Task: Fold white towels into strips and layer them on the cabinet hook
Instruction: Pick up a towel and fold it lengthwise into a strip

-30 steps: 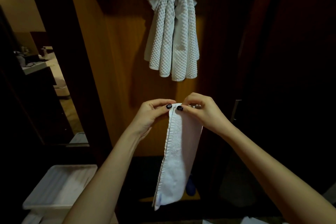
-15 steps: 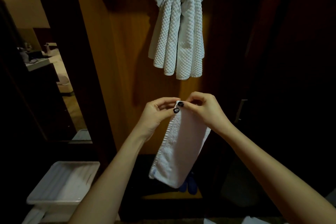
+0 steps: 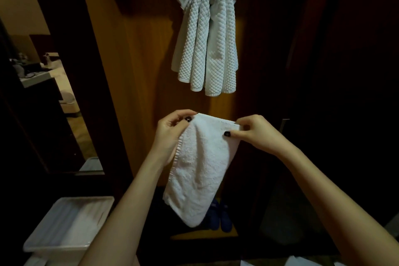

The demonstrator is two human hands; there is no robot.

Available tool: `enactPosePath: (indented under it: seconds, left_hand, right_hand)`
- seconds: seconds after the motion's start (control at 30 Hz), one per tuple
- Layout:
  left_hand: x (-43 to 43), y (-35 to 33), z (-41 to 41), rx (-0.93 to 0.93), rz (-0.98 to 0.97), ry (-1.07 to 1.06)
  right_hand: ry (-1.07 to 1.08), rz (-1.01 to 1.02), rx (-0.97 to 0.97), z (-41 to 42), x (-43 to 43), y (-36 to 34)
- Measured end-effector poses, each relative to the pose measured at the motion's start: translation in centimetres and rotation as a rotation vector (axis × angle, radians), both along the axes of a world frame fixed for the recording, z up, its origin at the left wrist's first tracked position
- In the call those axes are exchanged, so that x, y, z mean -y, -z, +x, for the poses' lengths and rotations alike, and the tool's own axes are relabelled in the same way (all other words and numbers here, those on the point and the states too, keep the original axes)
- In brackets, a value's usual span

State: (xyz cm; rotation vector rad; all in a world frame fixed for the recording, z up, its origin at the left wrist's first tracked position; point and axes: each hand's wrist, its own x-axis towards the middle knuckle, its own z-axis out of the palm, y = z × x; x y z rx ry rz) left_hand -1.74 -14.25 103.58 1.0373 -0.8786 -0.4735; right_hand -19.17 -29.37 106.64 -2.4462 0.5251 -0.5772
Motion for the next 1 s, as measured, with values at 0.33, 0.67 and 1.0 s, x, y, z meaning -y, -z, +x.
enactPosePath:
  seconds: [0.33,0.67,1.0]
  left_hand:
    - [-0.8,0.2,0.2,-0.12,-0.039,-0.063]
    - [-1.3,-0.7,-0.2,-0.206,-0.059,0.003]
    - [-2.7,-2.6,-0.8,0.04,0.108,0.162]
  right_hand:
    - [-0.026,0.61,0.414,1.1,-1.0,0.4]
    - [-0.362,1.075,0.475,-0.1,-2.3,0.5]
    - [-0.373,0.92,0.371,-0.6,-3.6,-0.3]
